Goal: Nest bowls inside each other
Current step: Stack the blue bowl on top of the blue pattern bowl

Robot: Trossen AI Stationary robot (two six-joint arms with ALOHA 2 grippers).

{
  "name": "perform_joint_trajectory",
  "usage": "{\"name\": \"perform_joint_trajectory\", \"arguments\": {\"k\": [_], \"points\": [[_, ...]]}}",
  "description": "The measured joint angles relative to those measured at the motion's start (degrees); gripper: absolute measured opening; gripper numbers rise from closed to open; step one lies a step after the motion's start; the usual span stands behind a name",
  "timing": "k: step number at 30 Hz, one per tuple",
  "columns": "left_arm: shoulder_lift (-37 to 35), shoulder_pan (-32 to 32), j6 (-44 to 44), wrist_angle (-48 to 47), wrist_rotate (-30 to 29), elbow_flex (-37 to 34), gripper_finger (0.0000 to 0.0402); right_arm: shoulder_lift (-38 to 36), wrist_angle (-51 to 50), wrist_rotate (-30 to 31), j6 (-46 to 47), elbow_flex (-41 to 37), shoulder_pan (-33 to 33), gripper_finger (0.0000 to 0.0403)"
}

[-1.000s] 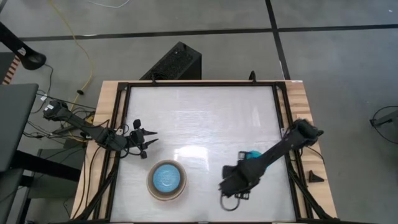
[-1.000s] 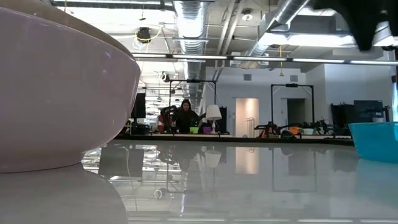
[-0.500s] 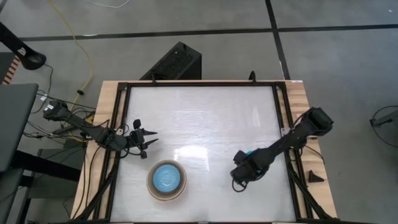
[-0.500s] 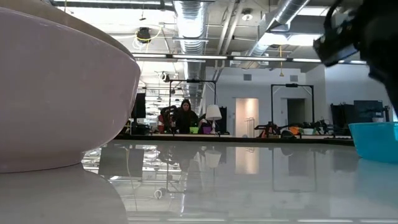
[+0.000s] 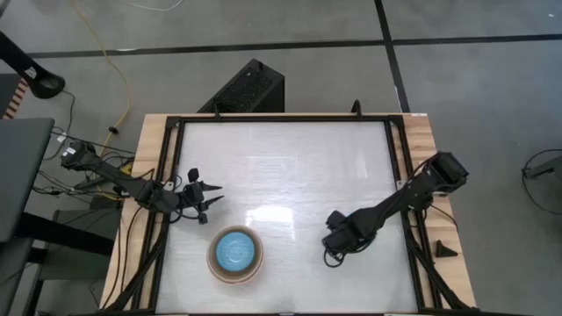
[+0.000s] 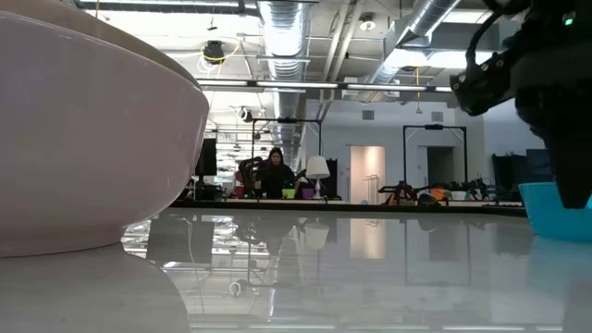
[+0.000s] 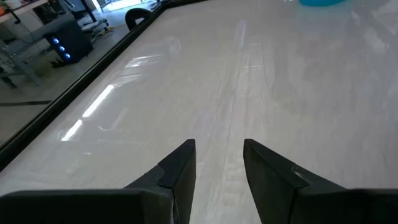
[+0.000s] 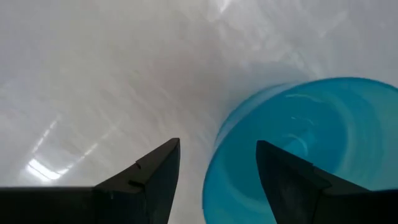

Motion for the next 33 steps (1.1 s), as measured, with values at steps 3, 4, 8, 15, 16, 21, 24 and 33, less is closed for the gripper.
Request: {"name": "perform_joint_trajectory", "arguments": {"k": [3, 4, 8, 15, 16, 21, 24, 33], "points": [[0.0, -0.01, 0.01, 0.01, 0.0, 0.0, 0.0125, 1.64, 0.84, -0.06, -0.36, 0.0, -0.14, 0.0244], [0.0, -0.01, -0.01, 0.01, 0.02, 0.0, 0.0125, 2.25, 0.91, -0.17, -0.44, 0.02, -0.25, 0.0244], [0.01, 0.0, -0.01, 0.03, 0.03, 0.0, 0.0125, 5.64, 1.6, -1.62, -3.13, 0.1, -1.09, 0.0239], [0.0, 0.0, -0.01, 0.01, 0.02, 0.0, 0.0125, 6.72, 1.4, -2.47, -6.33, 0.63, -2.63, 0.014], [0.0, 0.01, 0.01, 0.01, 0.0, 0.0, 0.0126, 6.58, 1.21, -2.86, -6.51, 0.72, -2.93, 0.0119], [0.0, 0.01, -0.01, -0.01, 0.02, 0.0, 0.0125, 5.69, -1.42, -2.9, -6.72, 2.72, -4.23, 0.0025], [0.0, 0.0, -0.01, -0.01, 0.02, 0.0, 0.0125, 5.73, -4.12, -2.97, -6.93, 5.28, -4.59, 0.0025], [0.0, 0.0, -0.01, -0.02, 0.0, 0.0, 0.0125, 5.78, -11.35, -1.77, -11.38, 17.76, -5.11, 0.0028]]}}
